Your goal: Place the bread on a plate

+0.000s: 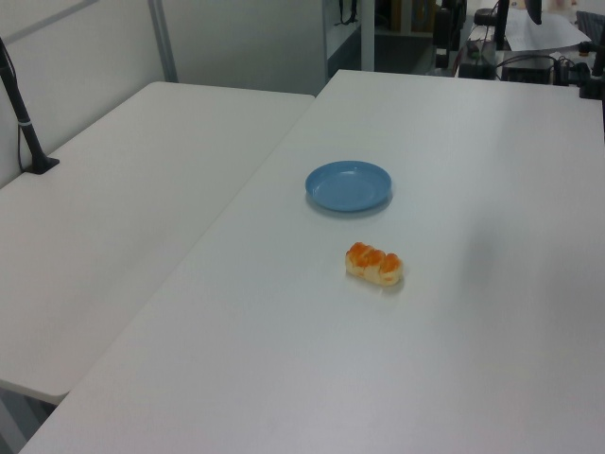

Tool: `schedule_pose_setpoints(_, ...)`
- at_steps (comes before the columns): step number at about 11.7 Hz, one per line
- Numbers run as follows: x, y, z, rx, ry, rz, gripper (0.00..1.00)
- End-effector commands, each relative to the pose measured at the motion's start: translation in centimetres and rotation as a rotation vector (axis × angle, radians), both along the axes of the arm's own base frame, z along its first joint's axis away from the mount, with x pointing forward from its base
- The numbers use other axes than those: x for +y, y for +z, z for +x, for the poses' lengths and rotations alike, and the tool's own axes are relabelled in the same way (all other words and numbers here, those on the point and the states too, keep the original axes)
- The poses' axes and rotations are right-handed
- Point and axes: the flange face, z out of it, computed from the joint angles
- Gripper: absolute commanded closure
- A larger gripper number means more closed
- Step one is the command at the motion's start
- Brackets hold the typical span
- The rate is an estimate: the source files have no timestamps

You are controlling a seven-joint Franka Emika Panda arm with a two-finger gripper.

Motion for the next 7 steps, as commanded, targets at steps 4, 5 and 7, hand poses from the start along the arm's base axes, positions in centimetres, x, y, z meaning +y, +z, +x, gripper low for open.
schedule_pose_setpoints(4, 0.7, 1.5, -1.3, -0.008, -0.004, 0.016, 0.00)
schedule_pose_setpoints(5, 0.7, 1.5, -1.7, -0.008, -0.004, 0.014, 0.00)
schedule_pose_setpoints(7, 0.6, 1.7, -2.0, -0.009, -0.007, 0.016, 0.00)
